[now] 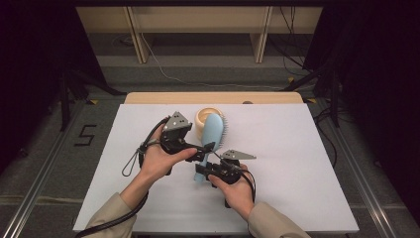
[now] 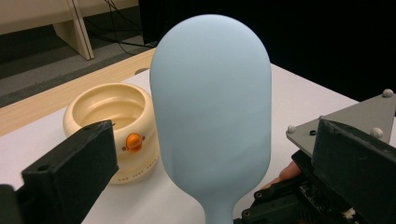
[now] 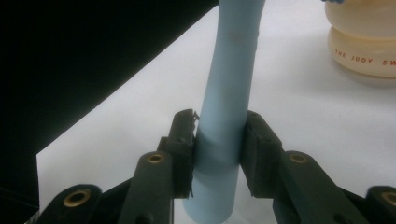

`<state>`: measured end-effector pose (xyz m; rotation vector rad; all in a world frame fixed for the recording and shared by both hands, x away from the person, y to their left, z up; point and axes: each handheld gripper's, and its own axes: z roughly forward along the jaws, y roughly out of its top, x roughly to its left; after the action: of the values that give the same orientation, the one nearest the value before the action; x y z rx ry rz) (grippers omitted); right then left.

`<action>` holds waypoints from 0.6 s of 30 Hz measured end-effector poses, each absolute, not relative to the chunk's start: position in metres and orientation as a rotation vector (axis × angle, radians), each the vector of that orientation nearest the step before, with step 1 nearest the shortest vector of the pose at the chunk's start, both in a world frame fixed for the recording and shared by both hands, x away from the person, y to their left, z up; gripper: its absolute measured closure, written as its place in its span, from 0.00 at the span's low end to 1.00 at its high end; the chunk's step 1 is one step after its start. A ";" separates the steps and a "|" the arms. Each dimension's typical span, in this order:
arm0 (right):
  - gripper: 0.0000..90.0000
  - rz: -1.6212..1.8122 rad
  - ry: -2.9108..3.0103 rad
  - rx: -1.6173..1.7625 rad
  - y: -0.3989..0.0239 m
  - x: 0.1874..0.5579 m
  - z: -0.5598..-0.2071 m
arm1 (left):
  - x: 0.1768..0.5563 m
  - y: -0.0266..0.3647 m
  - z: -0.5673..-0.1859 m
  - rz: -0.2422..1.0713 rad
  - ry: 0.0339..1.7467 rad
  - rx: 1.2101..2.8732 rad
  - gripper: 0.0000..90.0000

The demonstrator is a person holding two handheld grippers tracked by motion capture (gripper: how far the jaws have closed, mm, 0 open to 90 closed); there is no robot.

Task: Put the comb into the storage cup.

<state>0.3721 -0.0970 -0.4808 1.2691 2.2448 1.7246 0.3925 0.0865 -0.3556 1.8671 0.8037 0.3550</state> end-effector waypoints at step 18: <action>0.76 1.727 2.247 1.266 -0.097 0.372 -0.480 | 0.402 0.081 -0.346 0.350 0.808 1.854 0.00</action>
<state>0.3719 -0.0973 -0.4803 1.2661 2.2468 1.7269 0.4022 0.0806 -0.3462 1.8540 0.8080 0.3499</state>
